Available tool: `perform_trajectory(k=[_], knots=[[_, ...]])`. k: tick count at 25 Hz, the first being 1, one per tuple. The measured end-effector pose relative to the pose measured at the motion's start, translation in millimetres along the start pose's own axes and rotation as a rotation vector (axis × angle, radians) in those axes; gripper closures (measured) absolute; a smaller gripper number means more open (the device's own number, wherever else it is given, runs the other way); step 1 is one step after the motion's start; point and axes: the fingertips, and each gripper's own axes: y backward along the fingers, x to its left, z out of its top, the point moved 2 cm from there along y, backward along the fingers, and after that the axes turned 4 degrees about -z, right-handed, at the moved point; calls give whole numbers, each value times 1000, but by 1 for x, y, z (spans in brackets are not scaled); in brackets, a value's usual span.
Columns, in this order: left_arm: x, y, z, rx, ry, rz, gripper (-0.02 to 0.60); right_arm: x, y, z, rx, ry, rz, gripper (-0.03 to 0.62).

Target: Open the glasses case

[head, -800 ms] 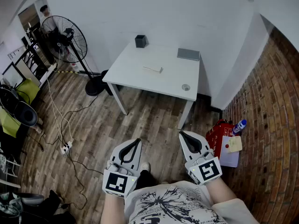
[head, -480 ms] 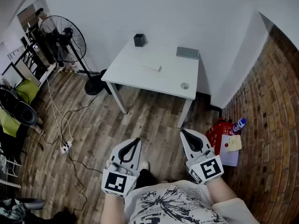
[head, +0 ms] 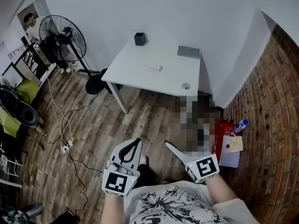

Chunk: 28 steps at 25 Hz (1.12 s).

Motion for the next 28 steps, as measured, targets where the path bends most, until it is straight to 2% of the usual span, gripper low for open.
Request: perform_trajectory(k=[1,2,9,14,23,28], knots=[[5,-2,-2,3,2,1,568,-1,-5,-1,0,7,-8,5],[10,-4,-3,3,5,2,568,-1,-11,-2,2,11,-15,-3],[72,-29,-16,0,2,-19,568,-3,-75,-10,15,-19,-43,-1],[146,-67,-27,-14,8,-72,568,-4,-152,-17,31,-13,-88,-1],[310,-147,-30,-9,15,-198,568,-16,-318,-10,66,-23,-222,-1],[378,-192,-36,-7,4,-261,568,-31,-390,-18,100,-45,-300,4]])
